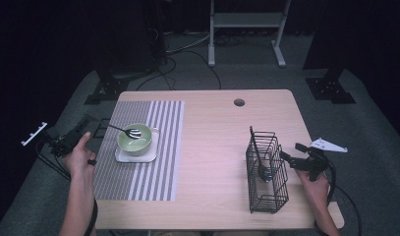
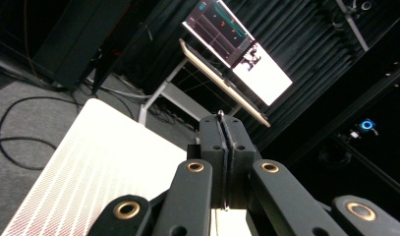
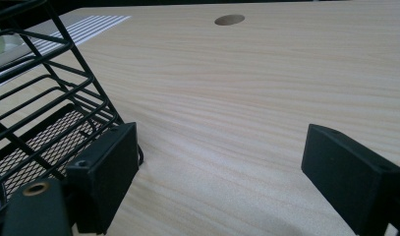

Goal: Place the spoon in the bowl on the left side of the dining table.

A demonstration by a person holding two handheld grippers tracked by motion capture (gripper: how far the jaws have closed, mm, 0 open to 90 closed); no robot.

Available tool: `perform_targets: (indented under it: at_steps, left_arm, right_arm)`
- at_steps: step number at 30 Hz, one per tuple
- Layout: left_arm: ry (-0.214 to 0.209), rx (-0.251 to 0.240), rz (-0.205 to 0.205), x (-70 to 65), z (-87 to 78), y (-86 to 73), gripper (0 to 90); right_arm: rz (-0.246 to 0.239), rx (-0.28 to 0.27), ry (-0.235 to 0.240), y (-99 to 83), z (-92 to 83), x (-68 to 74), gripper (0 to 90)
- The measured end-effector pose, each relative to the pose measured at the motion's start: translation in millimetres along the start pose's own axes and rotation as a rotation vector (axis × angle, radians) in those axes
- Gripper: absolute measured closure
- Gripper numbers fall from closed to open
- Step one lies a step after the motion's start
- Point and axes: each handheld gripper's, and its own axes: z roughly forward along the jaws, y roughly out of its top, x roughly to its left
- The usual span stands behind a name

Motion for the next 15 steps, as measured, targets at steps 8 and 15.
perform_targets:
  at_steps: [8,15]
  left_arm:
    - [0.038,0.007,0.000,8.9,0.7,-4.7,89.7]
    - [0.061,0.008,-0.004,16.0,0.8,-8.1,89.7]
  right_arm:
    - [0.002,-0.002,0.003,-0.1,-0.1,-0.3,13.0]
    - [0.002,0.001,0.002,0.0,0.1,0.0,13.0]
